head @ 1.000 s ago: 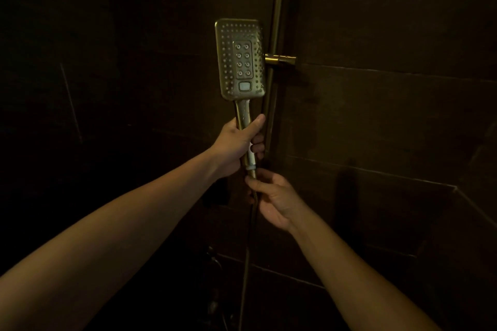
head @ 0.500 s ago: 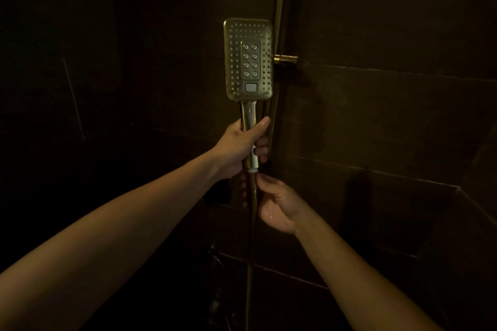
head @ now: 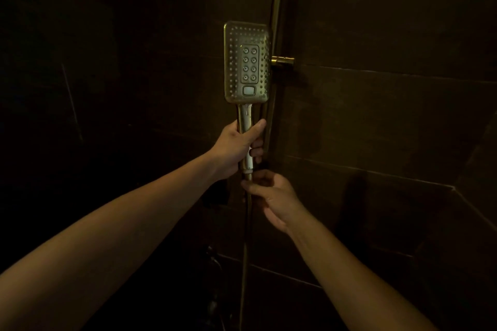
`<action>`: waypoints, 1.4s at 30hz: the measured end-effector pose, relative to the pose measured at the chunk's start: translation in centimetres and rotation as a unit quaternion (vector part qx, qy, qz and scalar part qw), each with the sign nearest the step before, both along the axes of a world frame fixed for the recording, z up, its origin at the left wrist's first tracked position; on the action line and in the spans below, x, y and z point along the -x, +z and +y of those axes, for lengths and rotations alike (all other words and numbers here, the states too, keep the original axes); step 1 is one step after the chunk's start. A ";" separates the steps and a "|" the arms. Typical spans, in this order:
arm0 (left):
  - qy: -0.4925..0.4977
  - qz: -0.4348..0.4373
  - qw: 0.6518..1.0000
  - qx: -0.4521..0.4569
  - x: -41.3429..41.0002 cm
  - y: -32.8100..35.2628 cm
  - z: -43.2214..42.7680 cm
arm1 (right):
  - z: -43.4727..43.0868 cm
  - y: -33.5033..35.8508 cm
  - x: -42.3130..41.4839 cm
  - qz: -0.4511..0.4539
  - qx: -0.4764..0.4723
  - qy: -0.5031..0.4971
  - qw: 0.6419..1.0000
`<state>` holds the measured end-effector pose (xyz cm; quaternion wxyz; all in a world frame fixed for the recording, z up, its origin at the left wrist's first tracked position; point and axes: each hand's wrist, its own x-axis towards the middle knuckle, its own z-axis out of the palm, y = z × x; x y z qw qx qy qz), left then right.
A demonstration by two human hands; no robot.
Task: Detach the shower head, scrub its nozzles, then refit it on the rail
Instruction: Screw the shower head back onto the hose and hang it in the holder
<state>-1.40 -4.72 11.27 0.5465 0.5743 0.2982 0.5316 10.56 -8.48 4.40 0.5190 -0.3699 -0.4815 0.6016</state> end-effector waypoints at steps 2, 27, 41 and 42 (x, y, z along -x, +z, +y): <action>-0.005 -0.003 1.000 0.005 0.2 0.0 0.0 | -0.2 0.1 -0.1 -0.011 -0.001 0.013 1.000; -0.025 -0.086 0.995 0.051 1.3 0.4 0.8 | 0.3 1.3 0.2 0.023 -0.003 0.098 0.995; 0.006 -0.089 0.994 0.065 1.2 -0.1 0.9 | -0.2 1.6 0.4 -0.002 0.017 0.058 0.998; 0.008 -0.084 0.994 0.065 1.2 -0.1 0.9 | -0.3 1.6 0.3 0.011 0.031 0.073 0.997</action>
